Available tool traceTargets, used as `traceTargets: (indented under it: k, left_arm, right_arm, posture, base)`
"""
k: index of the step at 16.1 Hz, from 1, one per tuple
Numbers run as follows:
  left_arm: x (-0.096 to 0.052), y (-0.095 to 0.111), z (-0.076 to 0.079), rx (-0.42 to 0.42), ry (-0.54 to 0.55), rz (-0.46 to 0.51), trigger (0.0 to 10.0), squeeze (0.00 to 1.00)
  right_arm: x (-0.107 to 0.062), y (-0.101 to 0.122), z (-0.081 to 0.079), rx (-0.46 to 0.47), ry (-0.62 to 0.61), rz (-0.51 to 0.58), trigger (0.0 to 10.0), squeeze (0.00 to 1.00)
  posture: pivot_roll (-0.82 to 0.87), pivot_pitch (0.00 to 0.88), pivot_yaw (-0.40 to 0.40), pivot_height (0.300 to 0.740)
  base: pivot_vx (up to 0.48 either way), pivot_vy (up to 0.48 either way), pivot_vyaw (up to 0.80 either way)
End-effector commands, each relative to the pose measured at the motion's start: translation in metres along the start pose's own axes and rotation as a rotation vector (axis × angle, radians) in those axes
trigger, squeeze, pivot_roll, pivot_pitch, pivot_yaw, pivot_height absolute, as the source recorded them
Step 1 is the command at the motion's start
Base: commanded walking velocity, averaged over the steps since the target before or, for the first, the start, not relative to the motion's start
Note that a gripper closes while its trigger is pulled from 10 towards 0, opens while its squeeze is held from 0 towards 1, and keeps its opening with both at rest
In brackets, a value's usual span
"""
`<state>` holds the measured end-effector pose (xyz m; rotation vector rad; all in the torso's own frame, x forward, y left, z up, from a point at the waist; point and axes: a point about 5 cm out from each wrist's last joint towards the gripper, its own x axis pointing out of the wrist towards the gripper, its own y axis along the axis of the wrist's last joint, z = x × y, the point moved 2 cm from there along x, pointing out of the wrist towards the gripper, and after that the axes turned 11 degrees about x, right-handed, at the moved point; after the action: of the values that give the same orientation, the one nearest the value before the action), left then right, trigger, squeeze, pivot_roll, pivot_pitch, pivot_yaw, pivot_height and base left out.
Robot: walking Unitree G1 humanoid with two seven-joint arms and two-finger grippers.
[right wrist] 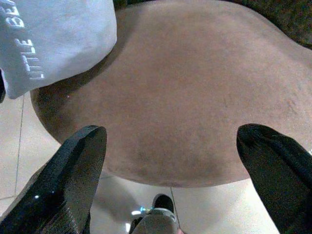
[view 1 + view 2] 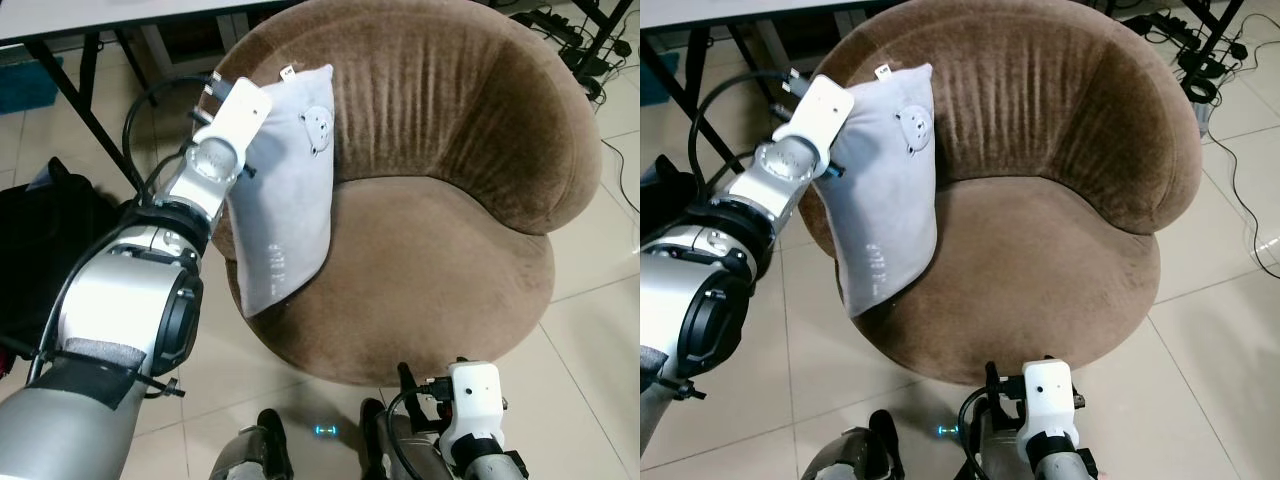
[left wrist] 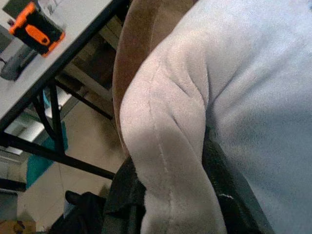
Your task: Move the pillow to the sofa from floor
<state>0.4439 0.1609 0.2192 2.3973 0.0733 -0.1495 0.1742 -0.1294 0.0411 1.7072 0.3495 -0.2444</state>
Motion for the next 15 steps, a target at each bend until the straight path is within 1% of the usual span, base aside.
traceTargets:
  k: [1,4,8,10,11,12,13,15]
  left_arm:
    - [-0.002,-0.018,0.007,-0.011,-0.027,-0.058,10.0,1.00]
    - [-0.003,-0.028,0.009,-0.035,-0.030,-0.084,10.0,1.00]
    - [-0.007,-0.057,0.006,0.020,-0.025,-0.170,10.0,1.00]
    - [-0.009,-0.066,0.004,0.034,-0.018,-0.193,10.0,1.00]
    - [-0.009,-0.065,-0.002,0.022,0.002,-0.190,10.0,1.00]
    - [-0.006,-0.049,-0.017,-0.005,0.046,-0.143,10.0,1.00]
    - [-0.004,-0.034,-0.030,0.006,0.081,-0.099,10.0,1.00]
    - [-0.003,-0.013,-0.049,0.019,0.137,-0.038,10.0,1.00]
  right_arm:
    - [-0.003,-0.003,0.001,-0.007,0.004,-0.017,10.0,0.00]
    - [-0.004,-0.003,0.000,-0.011,0.020,-0.023,10.0,0.00]
    - [-0.004,-0.002,-0.003,-0.011,0.032,-0.031,10.0,0.00]
    - [-0.004,-0.003,-0.003,-0.009,0.035,-0.035,10.0,0.00]
    - [-0.004,-0.003,-0.003,-0.009,0.037,-0.036,10.0,0.00]
    - [-0.002,-0.003,-0.004,-0.010,0.042,-0.036,10.0,0.00]
    - [-0.001,-0.003,-0.004,-0.010,0.044,-0.034,10.0,0.00]
    - [0.002,-0.002,-0.004,-0.012,0.051,-0.032,10.0,0.00]
  posture:
    - [-0.45,0.302,0.035,0.740]
    - [-0.43,0.311,0.023,0.740]
    - [-0.42,0.315,0.025,0.740]
    - [-0.42,0.310,0.024,0.740]
    - [-0.41,0.305,0.024,0.740]
    - [-0.41,0.296,0.023,0.740]
    - [-0.40,0.291,0.022,0.740]
    - [-0.38,0.277,0.020,0.740]
  base:
    - [0.000,0.000,0.00]
    - [0.000,0.000,0.00]
    - [0.000,0.000,0.00]
    - [0.000,0.000,0.00]
    - [0.000,0.000,0.00]
    - [0.000,0.000,0.00]
    - [0.000,0.000,0.00]
    - [0.000,0.000,0.00]
